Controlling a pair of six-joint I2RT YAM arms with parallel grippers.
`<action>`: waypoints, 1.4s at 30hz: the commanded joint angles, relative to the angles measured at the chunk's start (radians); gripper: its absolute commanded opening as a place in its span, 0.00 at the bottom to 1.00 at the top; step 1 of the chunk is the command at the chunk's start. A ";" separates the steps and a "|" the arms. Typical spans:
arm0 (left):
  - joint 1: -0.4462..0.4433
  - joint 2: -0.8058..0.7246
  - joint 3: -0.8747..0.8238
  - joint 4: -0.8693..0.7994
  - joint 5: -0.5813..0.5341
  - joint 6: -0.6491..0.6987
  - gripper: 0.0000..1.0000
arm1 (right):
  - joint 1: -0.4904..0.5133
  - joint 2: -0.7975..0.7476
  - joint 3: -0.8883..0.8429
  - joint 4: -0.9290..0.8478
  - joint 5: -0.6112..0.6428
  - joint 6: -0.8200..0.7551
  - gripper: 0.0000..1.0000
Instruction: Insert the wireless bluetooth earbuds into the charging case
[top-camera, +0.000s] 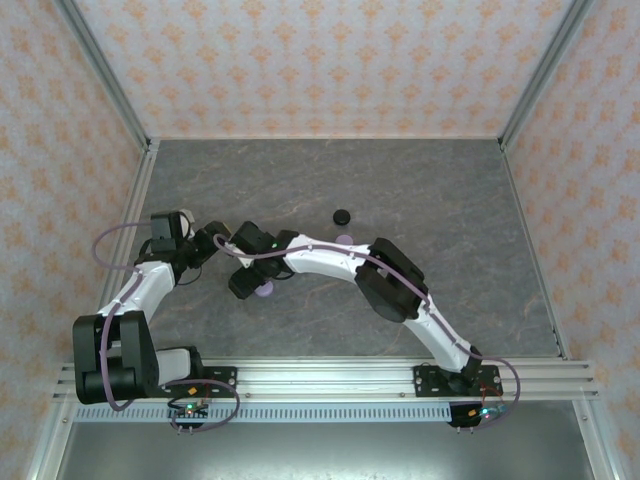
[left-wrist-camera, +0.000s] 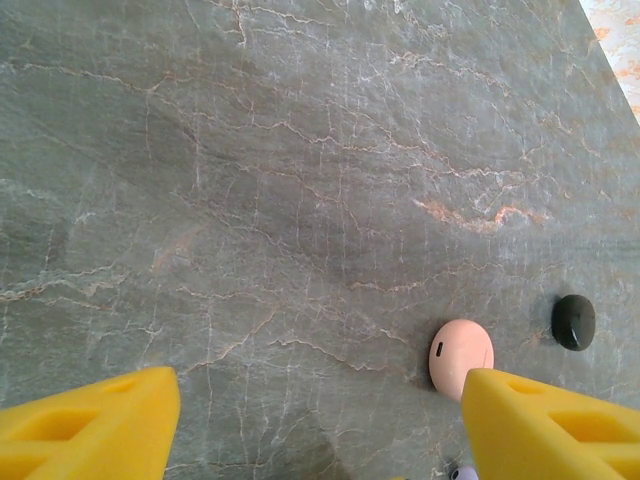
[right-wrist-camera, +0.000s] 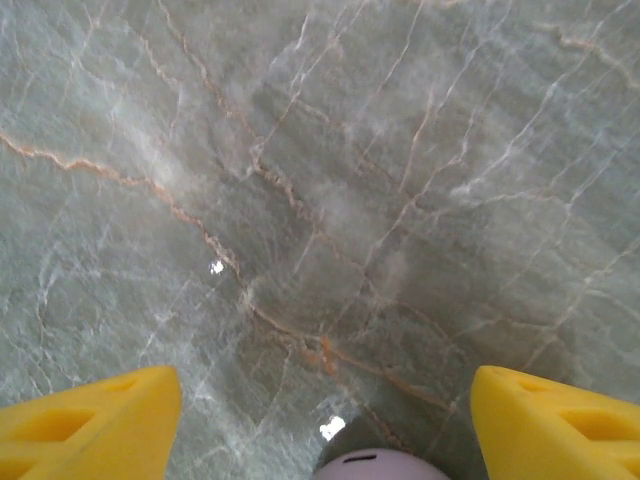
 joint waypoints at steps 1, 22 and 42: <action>0.005 0.000 -0.010 -0.012 0.015 0.000 0.74 | 0.008 -0.004 0.012 -0.041 -0.005 -0.029 0.75; 0.006 -0.006 -0.008 -0.032 0.013 0.005 0.75 | 0.023 -0.158 -0.194 -0.014 -0.070 -0.054 0.70; 0.006 -0.055 -0.007 -0.074 -0.048 0.015 0.76 | 0.058 -0.148 -0.126 -0.034 0.030 -0.138 0.74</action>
